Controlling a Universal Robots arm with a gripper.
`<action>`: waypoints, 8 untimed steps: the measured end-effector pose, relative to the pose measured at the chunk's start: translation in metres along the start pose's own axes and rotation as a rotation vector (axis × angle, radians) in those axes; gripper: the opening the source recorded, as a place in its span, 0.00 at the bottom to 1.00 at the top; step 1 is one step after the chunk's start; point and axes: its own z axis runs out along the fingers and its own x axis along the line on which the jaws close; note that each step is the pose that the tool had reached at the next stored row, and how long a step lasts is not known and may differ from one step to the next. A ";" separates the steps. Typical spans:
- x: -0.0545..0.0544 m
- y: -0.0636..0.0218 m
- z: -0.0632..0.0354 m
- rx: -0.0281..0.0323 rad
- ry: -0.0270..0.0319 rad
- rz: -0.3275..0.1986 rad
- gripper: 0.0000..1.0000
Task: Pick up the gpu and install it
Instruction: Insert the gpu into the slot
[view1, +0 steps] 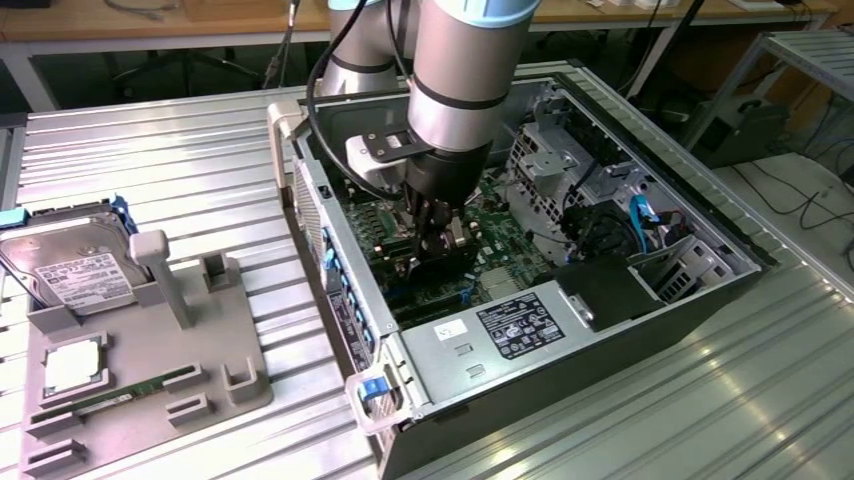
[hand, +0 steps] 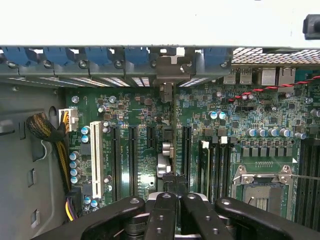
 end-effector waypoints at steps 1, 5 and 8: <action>0.000 0.0000 -0.0001 0.0000 -0.0001 0.000 0.11; 0.000 -0.0001 -0.0045 0.0001 -0.0001 0.000 0.11; 0.000 -0.0002 -0.0045 0.0001 -0.0001 0.000 0.11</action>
